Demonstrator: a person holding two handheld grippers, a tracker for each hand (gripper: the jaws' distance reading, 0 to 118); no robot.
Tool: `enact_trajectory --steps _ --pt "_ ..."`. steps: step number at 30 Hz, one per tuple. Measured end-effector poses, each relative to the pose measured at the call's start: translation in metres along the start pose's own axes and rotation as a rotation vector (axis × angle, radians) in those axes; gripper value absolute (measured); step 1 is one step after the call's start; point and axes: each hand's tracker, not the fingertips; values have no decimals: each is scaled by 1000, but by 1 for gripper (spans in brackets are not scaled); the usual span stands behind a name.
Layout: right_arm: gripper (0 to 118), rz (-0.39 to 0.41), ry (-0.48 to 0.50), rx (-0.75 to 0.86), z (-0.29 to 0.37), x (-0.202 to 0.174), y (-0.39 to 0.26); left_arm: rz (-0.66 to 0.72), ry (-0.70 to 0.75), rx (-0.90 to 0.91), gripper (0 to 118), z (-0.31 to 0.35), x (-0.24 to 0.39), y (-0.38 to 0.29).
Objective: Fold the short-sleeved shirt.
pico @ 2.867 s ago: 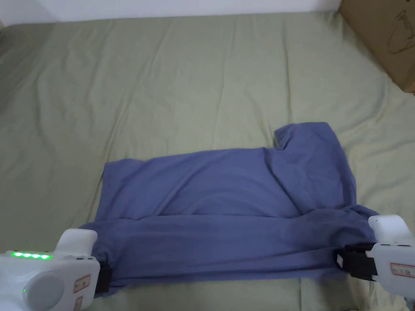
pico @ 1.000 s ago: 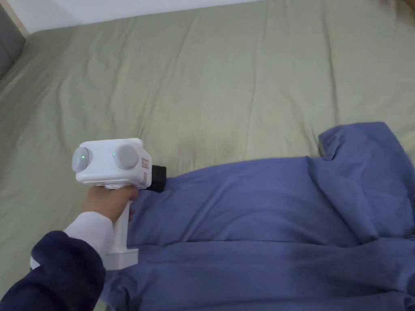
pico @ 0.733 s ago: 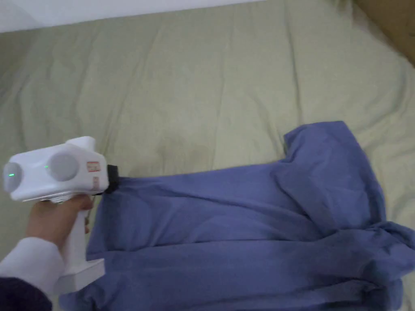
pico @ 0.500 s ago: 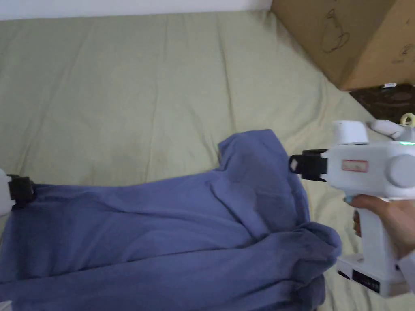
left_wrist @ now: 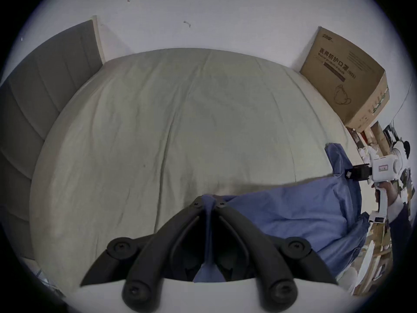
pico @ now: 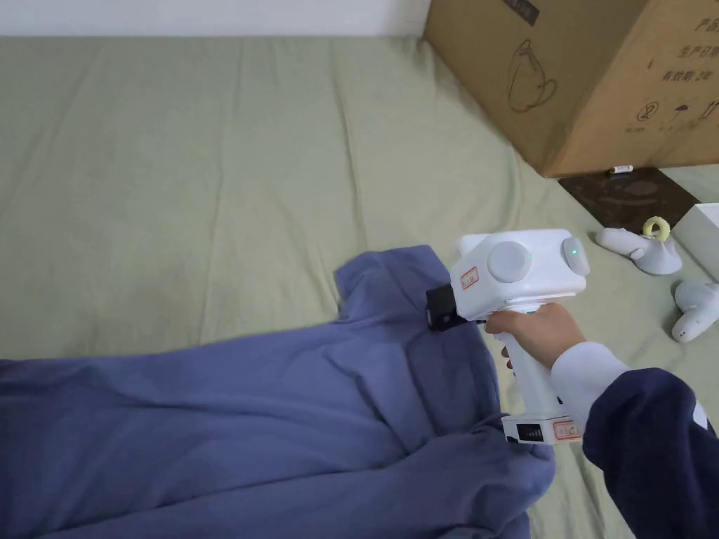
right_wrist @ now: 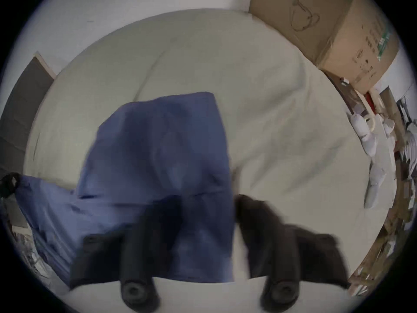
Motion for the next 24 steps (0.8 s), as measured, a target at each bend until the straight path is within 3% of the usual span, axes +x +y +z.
enact_trajectory --steps 1,4,7,8,12,17,24 --pt "0 8 23 -6 5 -1 -1 1 -2 -1 3 0 -1 0" --pt "0 87 -32 47 29 -11 -9 18 -6 4 3 3 -3 2" --pt "0 15 10 116 57 -11 -17 41 -25 21 3 13 -6 4" --pt "0 -7 54 109 57 5 -8 44 -30 30 3 19 -6 4" --pt "0 28 96 196 98 11 -23 22 -36 71 3 51 -5 -1" --pt "0 65 165 335 165 10 -77 -43 -18 101 3 103 -7 -34" --pt "0 115 185 297 194 7 -178 -89 45 -21 3 132 -23 -109"
